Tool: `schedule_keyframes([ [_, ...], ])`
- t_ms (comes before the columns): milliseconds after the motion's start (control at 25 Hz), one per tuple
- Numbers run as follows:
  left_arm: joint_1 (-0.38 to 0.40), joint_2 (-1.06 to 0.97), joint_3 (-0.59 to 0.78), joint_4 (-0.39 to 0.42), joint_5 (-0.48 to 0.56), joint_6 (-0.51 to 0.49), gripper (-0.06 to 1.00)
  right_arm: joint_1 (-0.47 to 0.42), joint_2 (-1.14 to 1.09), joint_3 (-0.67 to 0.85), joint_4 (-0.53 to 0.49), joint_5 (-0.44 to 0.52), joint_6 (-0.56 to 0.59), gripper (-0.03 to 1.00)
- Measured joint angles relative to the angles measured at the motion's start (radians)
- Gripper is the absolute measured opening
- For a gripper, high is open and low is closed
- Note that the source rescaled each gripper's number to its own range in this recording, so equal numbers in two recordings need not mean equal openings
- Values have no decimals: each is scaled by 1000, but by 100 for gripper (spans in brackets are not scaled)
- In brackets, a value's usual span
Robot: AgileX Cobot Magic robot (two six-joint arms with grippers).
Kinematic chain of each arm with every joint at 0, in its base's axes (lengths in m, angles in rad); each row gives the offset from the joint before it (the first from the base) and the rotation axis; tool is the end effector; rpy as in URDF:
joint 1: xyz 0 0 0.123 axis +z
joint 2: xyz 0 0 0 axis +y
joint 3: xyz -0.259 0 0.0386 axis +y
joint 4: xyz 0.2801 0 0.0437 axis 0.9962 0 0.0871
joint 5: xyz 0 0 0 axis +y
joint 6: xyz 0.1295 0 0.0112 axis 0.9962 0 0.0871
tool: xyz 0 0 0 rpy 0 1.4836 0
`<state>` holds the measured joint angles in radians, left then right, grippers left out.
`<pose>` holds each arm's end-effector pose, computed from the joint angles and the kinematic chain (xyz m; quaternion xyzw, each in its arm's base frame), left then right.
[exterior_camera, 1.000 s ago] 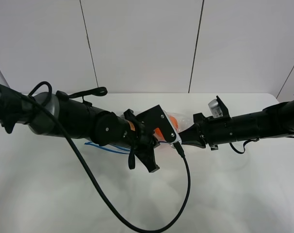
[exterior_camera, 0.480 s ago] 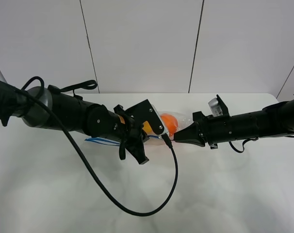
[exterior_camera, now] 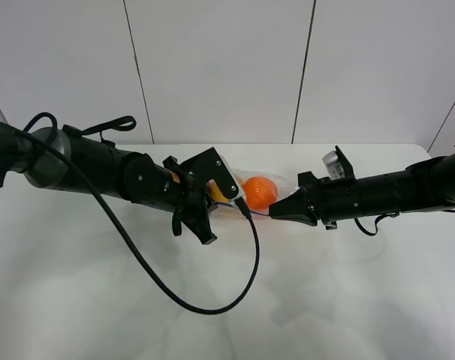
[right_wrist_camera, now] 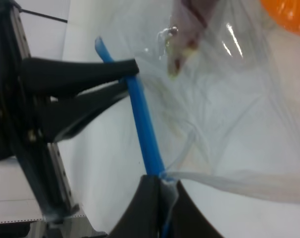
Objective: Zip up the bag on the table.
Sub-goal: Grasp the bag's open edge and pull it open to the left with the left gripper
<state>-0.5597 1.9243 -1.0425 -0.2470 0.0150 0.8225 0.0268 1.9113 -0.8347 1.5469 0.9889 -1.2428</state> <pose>0.3618 -0.2273 0.0701 0.4997 0.7824 0.0012 0.3717 0.3282 0.1175 0.0673 -0.0177 0.8572 0.4881 0.1633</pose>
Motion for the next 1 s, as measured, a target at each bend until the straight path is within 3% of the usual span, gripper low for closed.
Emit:
schedule_keyframes([
  [240,68,0,0,-1,7,6,0,0,0,0,8,0,-1,0],
  [1000,170,0,0,-1,30,85,0,0,0,0,6,-2,-12,0],
])
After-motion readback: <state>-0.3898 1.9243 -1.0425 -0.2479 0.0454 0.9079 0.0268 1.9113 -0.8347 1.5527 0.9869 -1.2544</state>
